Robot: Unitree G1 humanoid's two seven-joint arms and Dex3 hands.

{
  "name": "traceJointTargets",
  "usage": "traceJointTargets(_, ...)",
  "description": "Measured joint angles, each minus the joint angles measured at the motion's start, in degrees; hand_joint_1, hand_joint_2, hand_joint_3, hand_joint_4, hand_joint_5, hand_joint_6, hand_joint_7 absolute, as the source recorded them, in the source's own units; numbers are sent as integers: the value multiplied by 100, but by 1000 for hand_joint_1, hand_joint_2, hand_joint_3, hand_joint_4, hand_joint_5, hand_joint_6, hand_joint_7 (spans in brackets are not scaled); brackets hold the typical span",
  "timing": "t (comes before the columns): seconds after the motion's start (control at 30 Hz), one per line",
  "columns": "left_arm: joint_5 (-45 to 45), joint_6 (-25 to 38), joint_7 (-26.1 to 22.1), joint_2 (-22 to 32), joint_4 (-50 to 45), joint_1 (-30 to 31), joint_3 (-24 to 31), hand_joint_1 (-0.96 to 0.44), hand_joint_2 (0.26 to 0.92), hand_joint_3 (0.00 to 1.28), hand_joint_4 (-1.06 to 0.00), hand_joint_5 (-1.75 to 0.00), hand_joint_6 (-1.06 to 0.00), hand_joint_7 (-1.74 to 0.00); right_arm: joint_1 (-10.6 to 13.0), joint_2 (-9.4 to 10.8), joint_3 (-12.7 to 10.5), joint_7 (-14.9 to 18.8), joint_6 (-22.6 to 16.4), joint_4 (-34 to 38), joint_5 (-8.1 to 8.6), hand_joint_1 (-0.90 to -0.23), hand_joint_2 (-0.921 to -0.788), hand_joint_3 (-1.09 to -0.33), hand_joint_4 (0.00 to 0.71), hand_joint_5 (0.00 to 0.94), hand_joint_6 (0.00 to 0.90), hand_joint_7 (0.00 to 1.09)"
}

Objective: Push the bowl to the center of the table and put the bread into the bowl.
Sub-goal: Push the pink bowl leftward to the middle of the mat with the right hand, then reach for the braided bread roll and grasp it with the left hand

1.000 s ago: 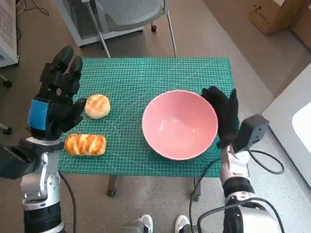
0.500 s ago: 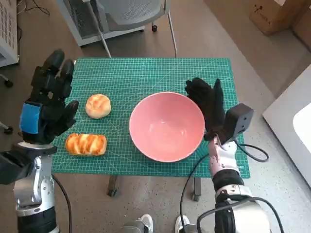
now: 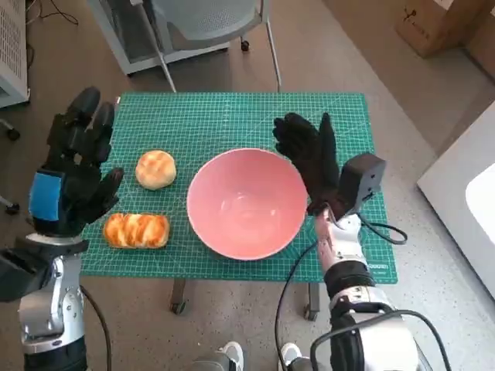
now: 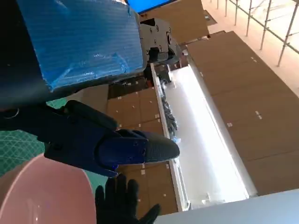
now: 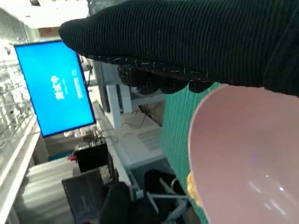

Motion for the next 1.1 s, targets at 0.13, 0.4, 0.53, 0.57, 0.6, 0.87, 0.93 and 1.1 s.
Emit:
traceJointTargets(0.13, 3, -62, 0, 1, -7, 57, 38, -662, 921, 338, -95, -6, 1, -388, -45, 18, -1, 1, 68, 36, 0, -539, -921, -646, 204, 9, 329, 29)
traceJointTargets(0.4, 3, -104, 39, 2, -76, 168, 109, -662, 921, 343, -89, -2, 1, -387, -142, -1, -11, 66, 124, 47, 6, -531, -921, -649, 195, 3, 324, 28)
traceJointTargets(0.53, 3, -104, 79, 2, -165, 200, 136, -664, 921, 343, -89, -2, 1, -389, -165, -63, -10, 128, 110, 19, 7, -513, -921, -671, 182, 1, 314, 23)
traceJointTargets(0.57, 3, -104, 99, 2, -197, 212, 142, -664, 921, 343, -89, -2, 1, -390, -165, -85, -8, 132, 83, -4, 6, -509, -921, -675, 181, 1, 312, 23)
traceJointTargets(0.6, 3, -105, 109, 2, -221, 221, 150, -664, 921, 343, -88, -2, 1, -390, -165, -102, -7, 132, 49, -28, 6, -505, -921, -678, 180, 1, 311, 23)
traceJointTargets(0.87, -2, -95, 130, 21, -313, 314, 186, -661, 921, 341, -89, -2, 1, -390, -169, -417, 11, 358, -513, -289, 11, -511, -921, -642, 191, 6, 311, 24)
traceJointTargets(0.93, -2, -78, 153, 33, -385, 343, 194, -661, 921, 340, -90, -2, 1, -391, -174, -537, 11, 486, -671, -368, 15, -521, -921, -628, 196, 7, 313, 25)
traceJointTargets(1.1, 65, -41, 167, 160, -565, 385, 222, -644, 921, 262, -104, -6, -1, -421, -209, -801, -41, 907, -1012, -616, 148, -593, -921, -552, 232, 18, 339, 34)
